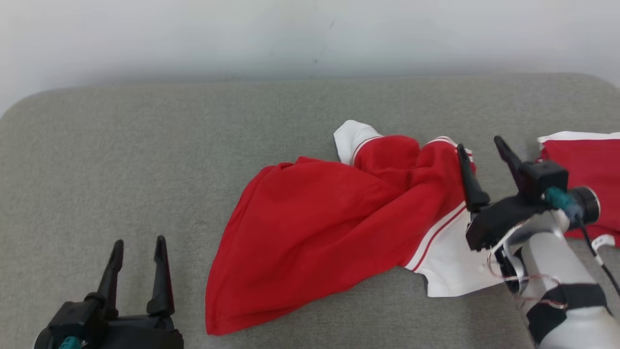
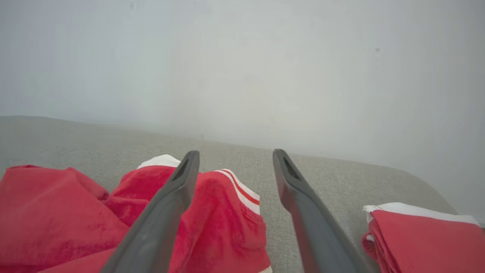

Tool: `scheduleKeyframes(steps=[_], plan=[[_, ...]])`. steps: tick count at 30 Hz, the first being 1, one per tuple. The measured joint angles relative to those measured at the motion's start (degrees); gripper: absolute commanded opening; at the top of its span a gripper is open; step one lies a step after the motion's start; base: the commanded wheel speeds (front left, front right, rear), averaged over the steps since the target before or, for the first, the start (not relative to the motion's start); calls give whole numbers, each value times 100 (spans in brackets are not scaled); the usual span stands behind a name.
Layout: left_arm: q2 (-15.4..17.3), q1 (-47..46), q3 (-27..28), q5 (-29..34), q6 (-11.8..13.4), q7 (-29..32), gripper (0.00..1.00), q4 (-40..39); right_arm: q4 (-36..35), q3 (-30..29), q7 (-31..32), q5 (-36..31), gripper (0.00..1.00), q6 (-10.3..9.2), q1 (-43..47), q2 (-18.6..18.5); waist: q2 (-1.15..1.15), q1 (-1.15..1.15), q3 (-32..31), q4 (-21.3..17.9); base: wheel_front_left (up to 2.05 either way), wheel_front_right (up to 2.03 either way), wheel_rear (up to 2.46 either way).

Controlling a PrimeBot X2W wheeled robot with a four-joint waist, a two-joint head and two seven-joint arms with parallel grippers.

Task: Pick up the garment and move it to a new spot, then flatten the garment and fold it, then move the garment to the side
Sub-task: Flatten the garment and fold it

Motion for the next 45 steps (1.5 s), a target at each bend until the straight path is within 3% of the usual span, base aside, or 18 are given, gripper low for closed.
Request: scheduleKeyframes(steps=[9, 15, 26, 45], plan=[[0, 205, 224, -13, 215, -1, 100, 79, -1372, -3, -179, 19, 100, 0, 1340, 113, -1, -1, -397, -383, 0, 0, 0], [0, 346, 207, -12, 270, -1, 100, 272, -1792, -54, -180, 103, 100, 0, 2159, 312, -1, -1, -683, -552, 0, 0, 0], [0, 452, 196, 81, 269, 0, 100, 604, -1742, 14, -179, 111, 100, 0, 2692, 605, -1, -1, -1035, -747, 0, 0, 0], [0, 730, 60, 68, 264, -1, 100, 650, -1614, -70, -179, 100, 100, 0, 2780, 653, -1, -1, -1084, -728, 0, 0, 0]])
